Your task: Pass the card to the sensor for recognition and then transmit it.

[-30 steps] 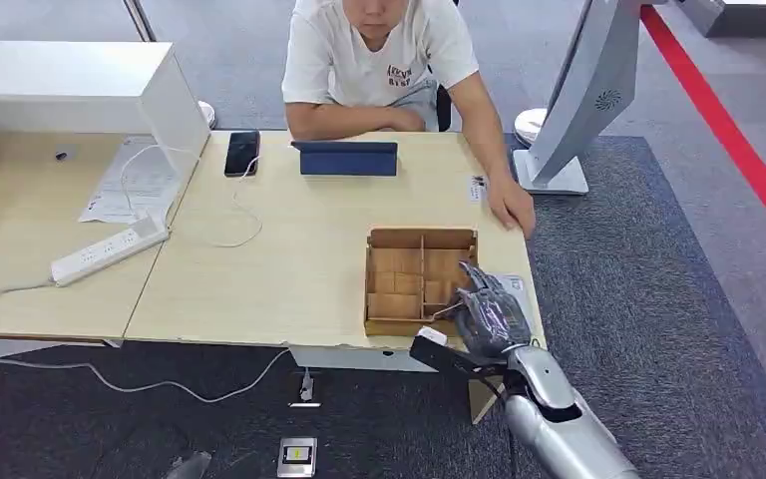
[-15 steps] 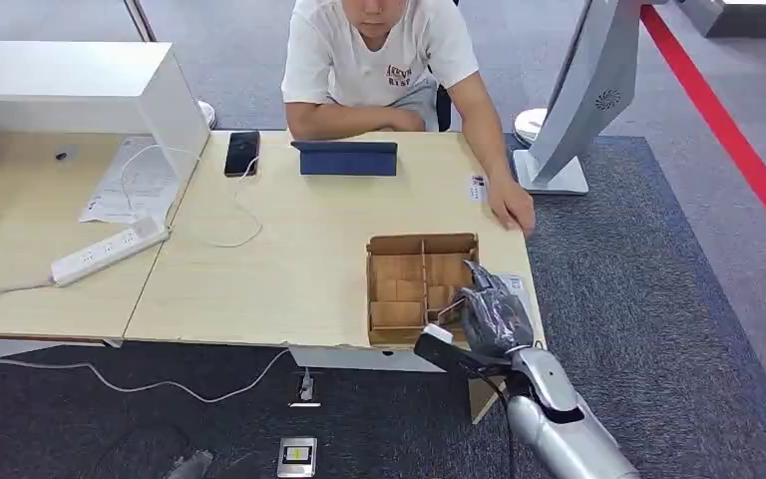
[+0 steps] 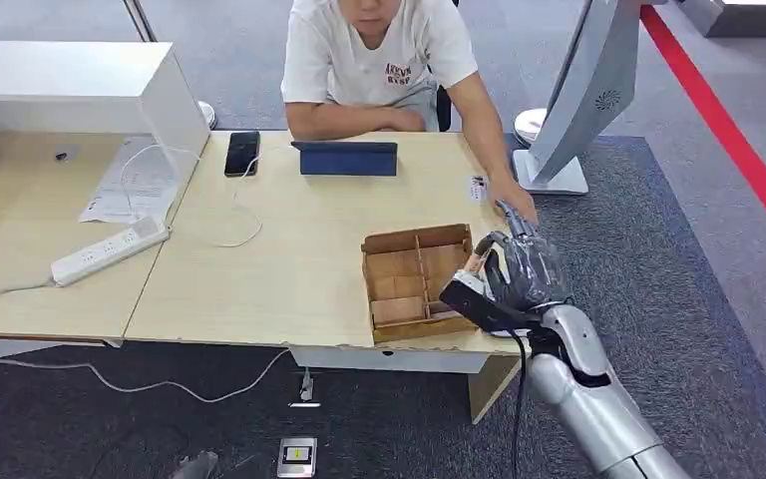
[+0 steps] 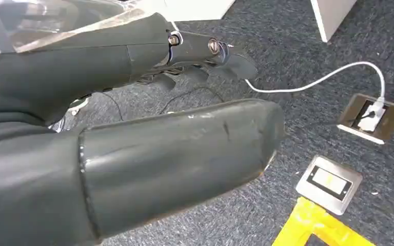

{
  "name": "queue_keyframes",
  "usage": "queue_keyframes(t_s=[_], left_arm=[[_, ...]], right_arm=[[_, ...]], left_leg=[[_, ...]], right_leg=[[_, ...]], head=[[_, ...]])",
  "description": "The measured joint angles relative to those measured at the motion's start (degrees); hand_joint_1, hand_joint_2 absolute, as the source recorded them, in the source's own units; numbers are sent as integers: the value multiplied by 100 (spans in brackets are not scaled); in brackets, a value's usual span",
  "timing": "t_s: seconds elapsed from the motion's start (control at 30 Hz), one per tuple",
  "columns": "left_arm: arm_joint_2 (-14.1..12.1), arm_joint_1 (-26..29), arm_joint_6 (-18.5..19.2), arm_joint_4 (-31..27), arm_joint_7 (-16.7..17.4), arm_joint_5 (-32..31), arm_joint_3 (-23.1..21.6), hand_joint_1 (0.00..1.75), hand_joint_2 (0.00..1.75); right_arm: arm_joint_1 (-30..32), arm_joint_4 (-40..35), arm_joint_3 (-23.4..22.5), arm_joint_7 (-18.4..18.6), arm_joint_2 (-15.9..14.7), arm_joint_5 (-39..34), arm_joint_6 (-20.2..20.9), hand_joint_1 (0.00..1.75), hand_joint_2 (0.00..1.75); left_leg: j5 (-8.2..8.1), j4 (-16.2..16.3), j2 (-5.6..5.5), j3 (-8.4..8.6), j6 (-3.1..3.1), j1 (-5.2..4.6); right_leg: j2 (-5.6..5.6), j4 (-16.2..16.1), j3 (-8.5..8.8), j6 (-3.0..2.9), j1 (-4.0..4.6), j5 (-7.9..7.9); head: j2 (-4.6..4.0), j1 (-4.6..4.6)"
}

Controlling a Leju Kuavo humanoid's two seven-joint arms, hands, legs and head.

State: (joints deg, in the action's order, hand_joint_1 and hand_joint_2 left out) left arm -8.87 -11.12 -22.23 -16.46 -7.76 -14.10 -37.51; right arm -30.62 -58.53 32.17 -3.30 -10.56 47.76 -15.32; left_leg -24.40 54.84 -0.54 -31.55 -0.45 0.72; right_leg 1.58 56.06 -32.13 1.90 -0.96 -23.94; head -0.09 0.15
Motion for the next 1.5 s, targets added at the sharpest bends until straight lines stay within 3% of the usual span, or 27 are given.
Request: queue_keyframes(t_s=[0.17, 0.33, 0.47, 0.67, 0.97, 1.37, 1.4, 1.43, 1.5], left_arm=[[13, -24, 50, -7, -26, 46, -33, 0, 0], [13, -92, 140, -9, -59, 17, -114, 0, 0], [13, -188, 258, -26, 40, -83, -184, 0, 0], [13, -429, 492, -68, 125, -280, -367, 0, 0], [4, -625, 725, -96, 162, -354, -562, 0, 0], [-168, -826, 997, -92, 181, -616, -778, 0, 0], [-181, -825, 990, -90, 181, -621, -800, 0, 0], [-195, -821, 990, -90, 181, -621, -815, 0, 0], [-218, -817, 988, -87, 179, -643, -835, 0, 0]], right_arm=[[-104, -245, -194, -24, -48, -2, 98, 175, 175], [-332, -275, -273, -289, -35, 112, 241, 175, 175], [-821, -65, -282, -584, 61, 138, 361, 175, 175], [-1978, 831, -262, -1071, 356, 227, 345, 175, 175], [-3009, 2016, -212, -1137, 743, 232, 470, 175, 175], [-2934, 2889, -127, -981, 839, 214, 306, 175, 175], [-2912, 2927, -122, -979, 842, 214, 291, 70, 175], [-2891, 2946, -120, -979, 842, 214, 271, 0, 175], [-2873, 3005, -114, -986, 844, 214, 210, 0, 175]], left_leg=[[0, 0, 0, -1, 0, 0], [1, 0, -1, -3, 0, 0], [6, 0, -1, -3, -1, 0], [13, 0, -5, -5, -1, 0], [12, 0, -6, -6, -1, 1], [13, 0, -12, -5, 0, 0], [13, 0, -12, -5, 0, 1], [13, 1, -12, -6, -1, 1], [12, 1, -12, -6, 0, 1]], right_leg=[[0, 0, 0, 0, 0, 0], [0, 3, 0, -1, 0, 0], [0, 4, -1, -2, 0, 4], [0, 7, -2, 0, 0, 9], [0, 6, -4, 0, 1, 8], [-2, 6, -3, 1, 0, 9], [-2, 6, -3, 1, 0, 8], [-2, 6, -4, 1, 0, 8], [-2, 6, -4, 0, 0, 8]], head=[[0, 0], [0, 0], [0, 0], [0, 4], [0, 0], [0, 2], [0, 0], [0, 2], [0, 0]])
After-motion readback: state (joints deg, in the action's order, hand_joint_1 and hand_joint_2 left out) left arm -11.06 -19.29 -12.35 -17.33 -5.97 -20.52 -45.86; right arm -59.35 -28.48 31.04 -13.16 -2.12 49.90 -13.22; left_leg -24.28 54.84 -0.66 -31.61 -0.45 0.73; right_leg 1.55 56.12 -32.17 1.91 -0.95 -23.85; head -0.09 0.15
